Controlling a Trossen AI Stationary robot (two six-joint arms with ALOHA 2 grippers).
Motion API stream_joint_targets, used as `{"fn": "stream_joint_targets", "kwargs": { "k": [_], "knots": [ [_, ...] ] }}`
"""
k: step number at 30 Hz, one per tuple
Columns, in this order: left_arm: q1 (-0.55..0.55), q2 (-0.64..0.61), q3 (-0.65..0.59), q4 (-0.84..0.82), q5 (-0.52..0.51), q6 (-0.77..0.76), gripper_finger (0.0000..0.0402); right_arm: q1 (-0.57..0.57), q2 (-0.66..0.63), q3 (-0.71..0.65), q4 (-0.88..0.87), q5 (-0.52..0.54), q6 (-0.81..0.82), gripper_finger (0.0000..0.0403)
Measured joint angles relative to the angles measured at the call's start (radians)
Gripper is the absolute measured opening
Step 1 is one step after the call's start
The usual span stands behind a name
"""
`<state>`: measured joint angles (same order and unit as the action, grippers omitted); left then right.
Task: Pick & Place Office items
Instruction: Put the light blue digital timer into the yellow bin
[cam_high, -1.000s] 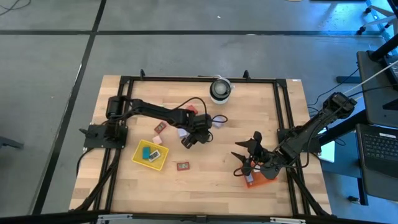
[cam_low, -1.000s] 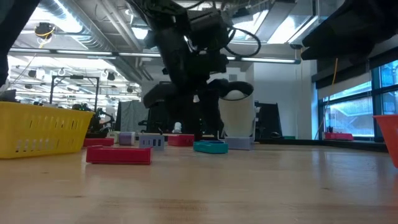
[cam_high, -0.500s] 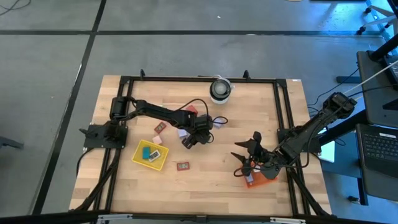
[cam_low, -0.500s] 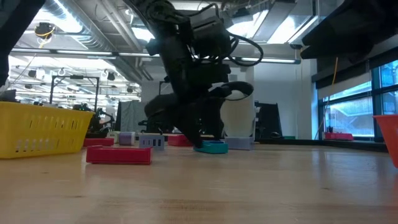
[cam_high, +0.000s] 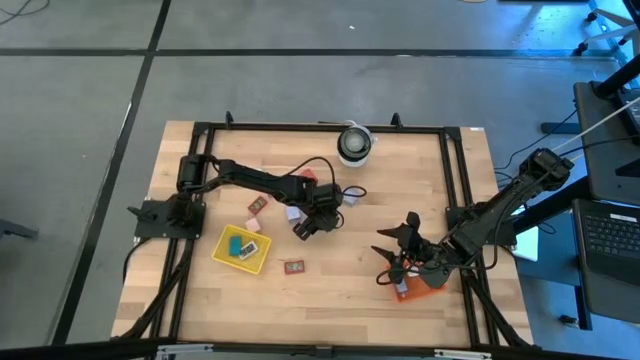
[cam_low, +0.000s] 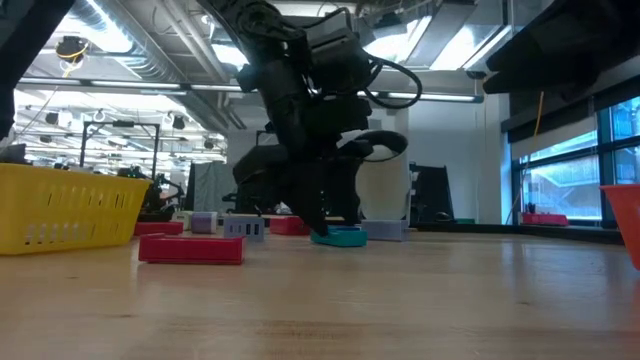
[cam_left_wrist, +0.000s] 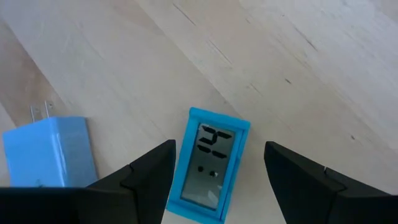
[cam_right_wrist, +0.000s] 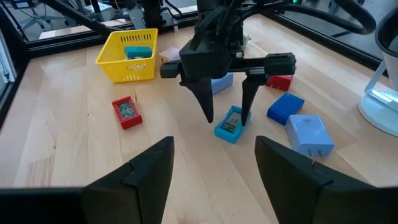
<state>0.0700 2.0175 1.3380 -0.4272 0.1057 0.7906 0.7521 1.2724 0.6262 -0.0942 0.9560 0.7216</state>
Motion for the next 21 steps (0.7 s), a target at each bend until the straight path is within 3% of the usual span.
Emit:
{"fn": "stream_joint_targets", "kwargs": {
  "k": [13,21],
  "knots": [
    [-0.001,0.052,0.004,0.01,-0.015,0.024,0.0239,0.0,0.0,0.0,0.028,-0.007,-0.005,0.0226],
    [-0.002,0.053,0.002,0.002,-0.014,0.025,0.0179,0.0,0.0,0.0,0.028,-0.007,-0.005,0.0226]
  ]
}}
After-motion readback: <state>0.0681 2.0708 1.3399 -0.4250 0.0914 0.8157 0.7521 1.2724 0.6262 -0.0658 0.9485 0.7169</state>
